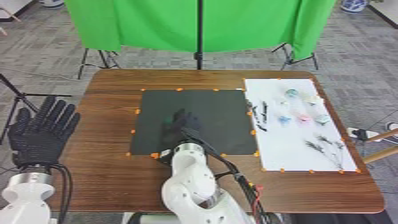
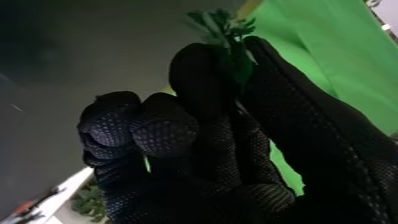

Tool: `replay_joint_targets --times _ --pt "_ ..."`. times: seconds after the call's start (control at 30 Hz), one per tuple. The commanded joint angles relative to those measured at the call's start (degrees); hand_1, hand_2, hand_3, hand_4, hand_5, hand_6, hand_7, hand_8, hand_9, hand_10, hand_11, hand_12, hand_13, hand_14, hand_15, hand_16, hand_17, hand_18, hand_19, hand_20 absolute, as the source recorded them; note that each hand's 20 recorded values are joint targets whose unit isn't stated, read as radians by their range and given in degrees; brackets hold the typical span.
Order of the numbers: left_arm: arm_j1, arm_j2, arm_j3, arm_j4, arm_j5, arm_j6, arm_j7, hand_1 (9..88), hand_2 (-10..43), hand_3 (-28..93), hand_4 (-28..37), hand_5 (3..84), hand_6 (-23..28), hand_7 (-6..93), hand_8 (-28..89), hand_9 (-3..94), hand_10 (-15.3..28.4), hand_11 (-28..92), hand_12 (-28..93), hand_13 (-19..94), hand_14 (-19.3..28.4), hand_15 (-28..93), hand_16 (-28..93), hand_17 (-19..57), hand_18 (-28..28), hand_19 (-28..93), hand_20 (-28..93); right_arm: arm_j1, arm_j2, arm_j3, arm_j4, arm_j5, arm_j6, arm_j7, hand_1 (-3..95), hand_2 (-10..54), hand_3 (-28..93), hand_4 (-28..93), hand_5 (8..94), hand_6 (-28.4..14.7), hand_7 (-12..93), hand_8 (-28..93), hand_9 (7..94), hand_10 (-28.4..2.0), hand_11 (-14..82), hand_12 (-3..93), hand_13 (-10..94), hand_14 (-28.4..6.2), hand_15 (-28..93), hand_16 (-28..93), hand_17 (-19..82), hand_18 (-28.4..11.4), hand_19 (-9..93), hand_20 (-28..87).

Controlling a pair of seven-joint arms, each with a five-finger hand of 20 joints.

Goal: Arrange flowers

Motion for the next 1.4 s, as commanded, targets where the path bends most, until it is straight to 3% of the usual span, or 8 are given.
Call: replay_joint_targets --times 0.03,0.27,0.37,0.67,0.77,0.93,1.23,1.4 --pt "-1.1 0.06 1.61 1.19 -0.47 -0.1 -0.16 25.4 12.7 73 -28.3 45.9 6.9 11.3 -8 38.9 13.1 14 12 30 13.8 28 -3 0.9 10.8 21 13 -1.7 -2.7 -0.3 0.0 0.2 -1.8 -1.0 57.3 -9.5 75 -19 60.6 -3.8 62 12 79.3 -11.9 39.0 55.1 74 -14.6 75 43 43 -28.4 93 38" --pt "-1.5 0.17 2.12 1.23 -0.42 0.12 0.31 25.4 12.7 73 -28.3 45.8 7.0 11.3 -8 39.0 13.1 15 12 30 13.7 28 -3 0.9 10.8 21 13 -2.0 -2.9 -0.1 -1.2 1.5 -2.0 -0.8 54.7 -9.5 74 -22 61.1 -7.6 32 8 77.3 -13.1 40.4 53.5 73 -15.4 75 41 42 -28.4 93 38" --pt "-1.4 0.14 1.94 1.26 -0.49 0.35 0.47 25.5 12.7 73 -28.3 45.7 6.9 11.5 -8 39.0 13.1 15 12 30 13.7 29 -3 0.9 10.9 21 13 -1.9 -2.8 -0.1 -1.6 2.2 -2.4 -0.8 52.7 -9.5 74 -22 60.6 -8.7 28 -10 76.4 -14.0 41.5 53.2 72 -15.7 76 41 42 -28.4 93 39" --pt "-0.3 -1.32 0.88 0.61 -0.76 -0.07 1.35 25.5 12.8 73 -28.3 45.7 6.9 12.0 -8 39.0 13.3 15 12 30 13.7 29 -3 1.0 10.8 21 13 -0.6 1.6 -0.7 -5.5 5.0 -5.7 -1.3 40.8 -9.5 79 -22 57.5 -11.1 16 -9 71.8 -19.5 49.7 36.1 70 -17.2 75 40 40 -28.4 93 38" --pt "1.0 -1.91 -0.66 -0.19 -0.37 -0.47 1.88 25.5 12.8 73 -28.3 45.7 7.0 12.1 -8 39.1 13.3 15 12 30 13.8 29 -3 1.0 10.8 21 13 0.7 6.2 -1.7 -8.3 6.0 -10.3 -1.3 40.5 -9.1 78 -20 59.4 -10.6 16 -9 74.6 -19.9 39.4 27.5 69 -17.4 74 38 39 -28.4 92 38" --pt "1.7 -2.84 -2.03 -0.67 -0.05 -0.98 1.83 25.5 12.7 73 -28.3 45.8 7.0 12.1 -8 39.1 13.3 15 12 30 13.8 29 -3 1.0 10.8 21 13 -0.8 11.5 -3.3 -12.8 7.2 -15.4 -2.8 31.9 8.7 78 -19 58.5 -12.2 13 -8 74.9 -20.9 21.4 18.7 71 -17.0 72 34 39 -28.4 93 36" --pt "1.0 -2.75 -1.08 -0.24 0.05 -1.12 0.98 25.5 12.8 73 -28.3 45.8 7.1 12.0 -8 39.2 13.3 15 12 30 13.7 29 -4 1.0 10.7 21 13 -3.6 11.6 -4.3 -14.7 6.7 -21.5 -4.4 33.2 10.7 76 -18 62.9 -9.6 49 18 75.6 -22.0 16.7 16.1 73 -15.9 68 31 40 -28.4 92 34" --pt "0.4 -2.16 -0.16 0.05 -0.05 -0.41 0.48 25.5 12.9 73 -28.3 45.9 7.1 12.1 -8 39.2 13.4 16 12 30 13.6 29 -4 0.9 10.8 21 13 -5.1 9.3 -3.4 -14.3 6.7 -24.1 -5.7 33.2 10.4 76 -17 61.9 -9.4 52 20 74.1 -23.0 14.4 15.1 74 -15.0 64 30 40 -28.4 92 33"
